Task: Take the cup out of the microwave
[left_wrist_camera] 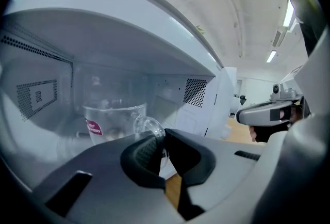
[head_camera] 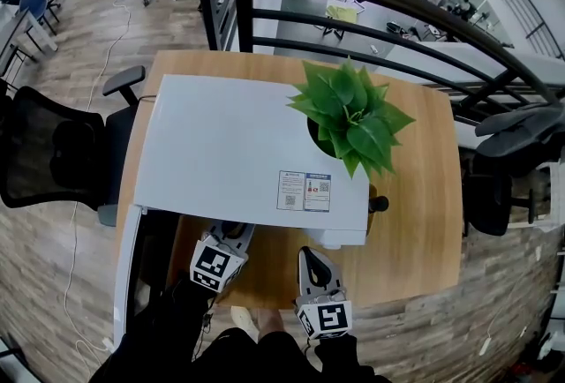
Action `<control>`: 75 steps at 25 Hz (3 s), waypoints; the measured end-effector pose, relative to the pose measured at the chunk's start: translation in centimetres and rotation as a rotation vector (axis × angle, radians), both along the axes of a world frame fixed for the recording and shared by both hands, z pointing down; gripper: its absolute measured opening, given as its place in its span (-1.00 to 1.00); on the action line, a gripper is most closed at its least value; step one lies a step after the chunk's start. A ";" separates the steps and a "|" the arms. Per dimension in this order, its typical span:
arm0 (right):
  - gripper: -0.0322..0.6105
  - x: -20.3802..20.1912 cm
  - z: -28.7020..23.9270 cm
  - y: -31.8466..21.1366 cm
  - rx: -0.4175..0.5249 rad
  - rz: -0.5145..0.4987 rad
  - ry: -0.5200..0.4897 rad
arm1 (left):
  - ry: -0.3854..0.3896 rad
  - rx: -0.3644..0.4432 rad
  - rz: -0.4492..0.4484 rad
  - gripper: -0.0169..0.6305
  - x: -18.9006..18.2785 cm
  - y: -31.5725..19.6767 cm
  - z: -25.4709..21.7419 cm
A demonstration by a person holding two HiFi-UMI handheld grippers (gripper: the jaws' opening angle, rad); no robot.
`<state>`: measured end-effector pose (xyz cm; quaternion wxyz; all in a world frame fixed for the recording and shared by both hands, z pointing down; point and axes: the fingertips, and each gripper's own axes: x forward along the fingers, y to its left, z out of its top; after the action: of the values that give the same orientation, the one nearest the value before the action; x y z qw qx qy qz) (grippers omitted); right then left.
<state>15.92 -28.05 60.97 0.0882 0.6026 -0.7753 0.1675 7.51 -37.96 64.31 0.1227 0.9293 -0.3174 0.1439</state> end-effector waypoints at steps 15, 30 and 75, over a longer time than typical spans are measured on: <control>-0.85 -1.4 -3.9 2.6 0.072 -0.038 0.024 | 0.052 0.024 -0.035 -0.88 -2.4 5.4 -4.1; -0.85 -6.0 -9.1 8.8 0.181 -0.097 0.020 | 0.047 0.096 -0.096 -0.88 -7.0 14.8 -10.0; -0.86 -13.2 -17.8 26.2 0.345 -0.142 0.057 | 0.064 0.273 -0.151 -0.88 -16.6 35.9 -21.2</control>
<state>2.70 -1.88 43.19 0.0170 0.5571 -0.8302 0.0082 -9.06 -2.02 43.07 0.0158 0.9150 -0.3987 0.0602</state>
